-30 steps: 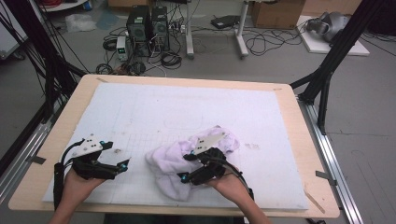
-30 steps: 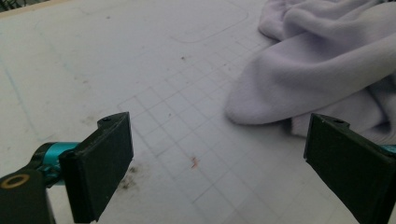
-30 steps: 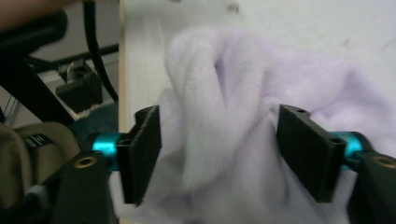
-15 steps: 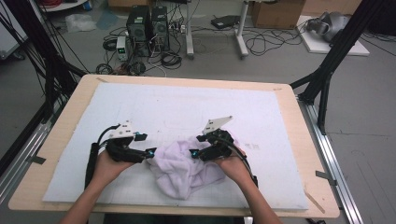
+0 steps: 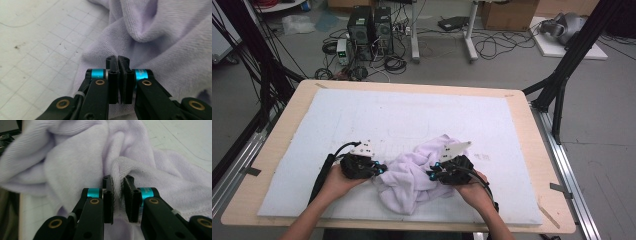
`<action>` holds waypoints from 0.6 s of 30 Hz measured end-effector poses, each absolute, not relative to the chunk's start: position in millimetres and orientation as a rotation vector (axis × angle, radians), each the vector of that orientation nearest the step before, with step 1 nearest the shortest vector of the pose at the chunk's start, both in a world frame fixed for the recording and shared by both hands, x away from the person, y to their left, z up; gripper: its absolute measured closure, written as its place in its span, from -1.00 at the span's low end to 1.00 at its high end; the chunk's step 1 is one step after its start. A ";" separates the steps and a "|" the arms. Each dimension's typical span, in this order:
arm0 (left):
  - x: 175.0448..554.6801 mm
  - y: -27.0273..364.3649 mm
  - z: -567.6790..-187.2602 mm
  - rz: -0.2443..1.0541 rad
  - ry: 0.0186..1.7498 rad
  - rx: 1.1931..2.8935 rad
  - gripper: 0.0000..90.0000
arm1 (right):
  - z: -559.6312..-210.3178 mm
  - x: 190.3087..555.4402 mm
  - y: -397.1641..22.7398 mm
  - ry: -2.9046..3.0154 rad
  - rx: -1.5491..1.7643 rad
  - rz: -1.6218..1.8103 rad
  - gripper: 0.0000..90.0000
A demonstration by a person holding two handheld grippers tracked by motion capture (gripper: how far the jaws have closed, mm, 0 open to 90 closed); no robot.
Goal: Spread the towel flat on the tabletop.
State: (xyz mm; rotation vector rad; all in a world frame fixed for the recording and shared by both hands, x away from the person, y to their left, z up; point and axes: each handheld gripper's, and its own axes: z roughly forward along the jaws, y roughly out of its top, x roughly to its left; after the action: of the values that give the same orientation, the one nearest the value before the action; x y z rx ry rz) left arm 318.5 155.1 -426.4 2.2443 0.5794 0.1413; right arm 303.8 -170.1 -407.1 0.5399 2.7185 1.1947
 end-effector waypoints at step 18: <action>261.1 188.7 -396.5 0.187 0.541 2.144 0.43 | -405.7 235.2 -209.9 2.721 0.576 1.302 0.44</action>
State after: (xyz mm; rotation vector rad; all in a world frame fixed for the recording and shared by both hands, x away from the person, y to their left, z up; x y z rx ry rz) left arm 261.1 188.7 -396.5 2.1443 0.5408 0.1874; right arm 235.2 -209.9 -405.7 0.5765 2.7205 1.3017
